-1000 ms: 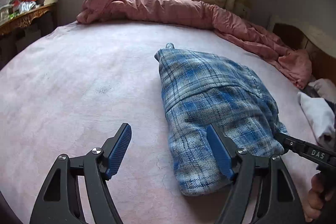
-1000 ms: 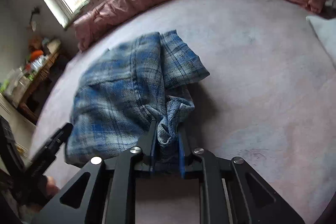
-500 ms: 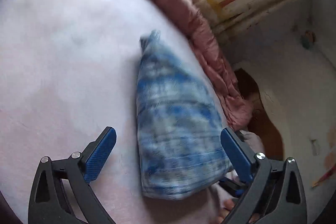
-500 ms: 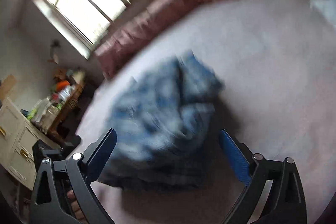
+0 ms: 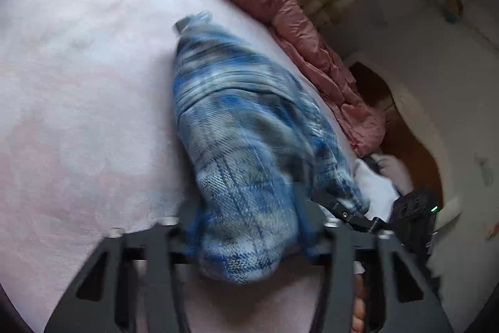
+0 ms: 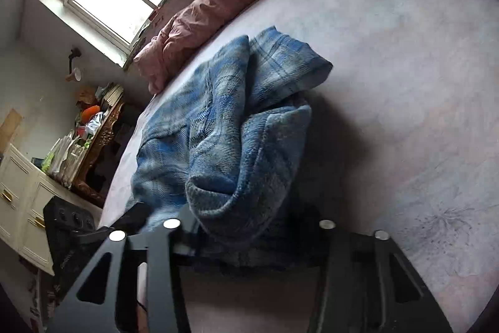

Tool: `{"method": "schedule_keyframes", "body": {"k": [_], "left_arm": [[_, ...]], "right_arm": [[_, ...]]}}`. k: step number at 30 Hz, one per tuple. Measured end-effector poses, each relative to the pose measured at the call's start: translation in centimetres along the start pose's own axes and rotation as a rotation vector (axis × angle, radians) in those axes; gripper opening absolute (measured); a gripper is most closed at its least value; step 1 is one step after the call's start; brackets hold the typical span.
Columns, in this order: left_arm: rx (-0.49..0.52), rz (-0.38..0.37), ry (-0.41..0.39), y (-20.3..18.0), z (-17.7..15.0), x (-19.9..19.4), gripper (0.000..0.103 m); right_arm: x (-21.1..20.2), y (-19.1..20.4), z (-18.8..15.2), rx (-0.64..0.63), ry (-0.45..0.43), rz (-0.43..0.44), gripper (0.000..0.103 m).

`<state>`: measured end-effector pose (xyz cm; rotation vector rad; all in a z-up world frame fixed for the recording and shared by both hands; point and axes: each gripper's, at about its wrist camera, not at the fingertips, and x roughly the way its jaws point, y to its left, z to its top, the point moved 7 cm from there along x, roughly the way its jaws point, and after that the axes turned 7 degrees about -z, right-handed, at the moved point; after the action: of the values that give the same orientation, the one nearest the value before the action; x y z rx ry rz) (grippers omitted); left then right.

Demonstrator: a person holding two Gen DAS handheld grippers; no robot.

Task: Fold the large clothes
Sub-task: 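Grasp the folded shirt bundle with both tools and lift it, then carry the bundle with both tools onto the white pillow and release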

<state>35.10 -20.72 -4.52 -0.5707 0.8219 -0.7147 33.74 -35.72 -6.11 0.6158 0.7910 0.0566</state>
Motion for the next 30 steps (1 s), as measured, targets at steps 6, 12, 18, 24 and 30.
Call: {"method": "schedule_keyframes", "body": {"k": [6, 12, 18, 24, 30], "left_arm": [[0.326, 0.069, -0.1, -7.2, -0.7, -1.6, 0.031], [0.45, -0.009, -0.145, -15.8, -0.3, -2.2, 0.031], [0.56, -0.176, -0.141, -26.4, -0.2, 1.0, 0.031], [0.633, -0.365, -0.095, -35.5, -2.1, 7.8, 0.031], [0.641, -0.486, -0.02, -40.8, -5.6, 15.6, 0.032]], "right_arm": [[-5.7, 2.3, 0.5, -0.139, -0.157, -0.09, 0.035], [-15.1, 1.5, 2.6, -0.127, -0.307, -0.124, 0.035], [-26.4, -2.0, 5.8, -0.115, -0.485, -0.222, 0.035], [-35.7, -8.7, 8.2, -0.103, -0.65, -0.384, 0.035], [-40.2, -16.7, 9.4, -0.061, -0.775, -0.575, 0.035]]}}
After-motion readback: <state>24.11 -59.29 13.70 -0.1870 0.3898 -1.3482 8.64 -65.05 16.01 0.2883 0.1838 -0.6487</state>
